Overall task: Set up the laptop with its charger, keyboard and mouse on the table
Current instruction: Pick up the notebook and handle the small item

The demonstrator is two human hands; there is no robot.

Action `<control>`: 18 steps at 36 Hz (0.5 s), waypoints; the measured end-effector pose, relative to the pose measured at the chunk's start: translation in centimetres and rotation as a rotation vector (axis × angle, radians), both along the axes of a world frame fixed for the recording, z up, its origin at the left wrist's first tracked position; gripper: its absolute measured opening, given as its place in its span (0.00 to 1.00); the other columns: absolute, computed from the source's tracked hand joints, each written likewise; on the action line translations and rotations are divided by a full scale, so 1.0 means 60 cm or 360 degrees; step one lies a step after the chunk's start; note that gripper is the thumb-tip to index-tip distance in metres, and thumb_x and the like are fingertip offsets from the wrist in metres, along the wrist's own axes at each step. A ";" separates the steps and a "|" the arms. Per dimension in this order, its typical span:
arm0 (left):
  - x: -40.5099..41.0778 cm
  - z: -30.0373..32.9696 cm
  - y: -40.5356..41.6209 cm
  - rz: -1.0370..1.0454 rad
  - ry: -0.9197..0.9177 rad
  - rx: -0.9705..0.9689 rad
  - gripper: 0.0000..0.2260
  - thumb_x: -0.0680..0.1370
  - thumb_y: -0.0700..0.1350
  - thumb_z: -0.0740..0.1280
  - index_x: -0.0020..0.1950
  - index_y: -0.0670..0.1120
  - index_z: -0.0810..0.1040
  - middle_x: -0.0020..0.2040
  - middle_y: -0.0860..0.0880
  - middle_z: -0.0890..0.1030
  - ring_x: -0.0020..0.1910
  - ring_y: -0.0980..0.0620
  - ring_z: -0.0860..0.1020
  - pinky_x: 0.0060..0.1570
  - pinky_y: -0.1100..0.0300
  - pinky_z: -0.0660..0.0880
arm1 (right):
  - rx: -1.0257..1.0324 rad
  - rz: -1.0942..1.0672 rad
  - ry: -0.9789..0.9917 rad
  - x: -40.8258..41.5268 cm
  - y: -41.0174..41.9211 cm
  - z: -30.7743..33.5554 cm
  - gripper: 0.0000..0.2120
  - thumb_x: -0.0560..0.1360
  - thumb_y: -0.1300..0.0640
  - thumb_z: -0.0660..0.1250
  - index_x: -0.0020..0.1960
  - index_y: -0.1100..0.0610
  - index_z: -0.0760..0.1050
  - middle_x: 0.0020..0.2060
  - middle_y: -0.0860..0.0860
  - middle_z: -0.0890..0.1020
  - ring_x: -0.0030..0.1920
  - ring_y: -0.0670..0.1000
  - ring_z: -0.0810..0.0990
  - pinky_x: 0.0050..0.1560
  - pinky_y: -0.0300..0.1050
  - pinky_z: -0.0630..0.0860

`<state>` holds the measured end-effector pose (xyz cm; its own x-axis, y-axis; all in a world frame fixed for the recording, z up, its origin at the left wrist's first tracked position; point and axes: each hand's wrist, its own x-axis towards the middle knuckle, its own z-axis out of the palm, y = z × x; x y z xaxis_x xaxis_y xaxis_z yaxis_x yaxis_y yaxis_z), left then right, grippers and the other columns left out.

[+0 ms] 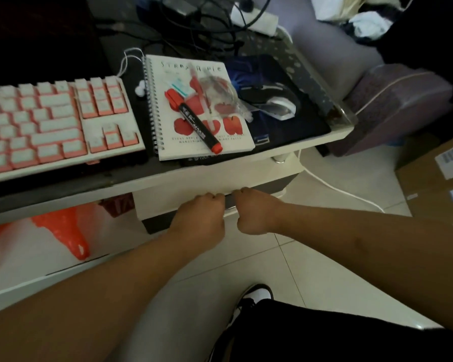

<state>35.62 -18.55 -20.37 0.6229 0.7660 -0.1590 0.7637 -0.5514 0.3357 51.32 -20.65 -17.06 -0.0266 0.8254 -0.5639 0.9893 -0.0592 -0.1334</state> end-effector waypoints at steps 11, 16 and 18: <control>-0.041 0.251 0.005 -0.0009 -0.0325 0.0088 0.06 0.79 0.44 0.67 0.53 0.45 0.81 0.49 0.45 0.85 0.49 0.45 0.84 0.49 0.47 0.82 | -0.0048 -0.0225 0.0279 -0.069 0.001 0.241 0.10 0.76 0.68 0.64 0.49 0.63 0.84 0.40 0.57 0.88 0.37 0.50 0.89 0.34 0.40 0.83; -0.073 0.323 0.026 0.0286 -0.0598 0.0060 0.03 0.79 0.45 0.67 0.47 0.52 0.80 0.41 0.52 0.81 0.41 0.52 0.81 0.43 0.53 0.80 | 0.0362 -0.0517 0.0475 -0.083 -0.005 0.306 0.11 0.75 0.67 0.63 0.46 0.60 0.85 0.41 0.55 0.88 0.38 0.50 0.89 0.40 0.48 0.86; -0.081 0.348 0.046 0.0390 -0.0627 0.0089 0.03 0.79 0.45 0.68 0.47 0.52 0.79 0.41 0.52 0.81 0.41 0.51 0.81 0.41 0.53 0.80 | 0.0506 -0.0655 0.0531 -0.081 0.008 0.318 0.11 0.74 0.65 0.64 0.45 0.59 0.86 0.42 0.56 0.88 0.41 0.54 0.89 0.43 0.55 0.87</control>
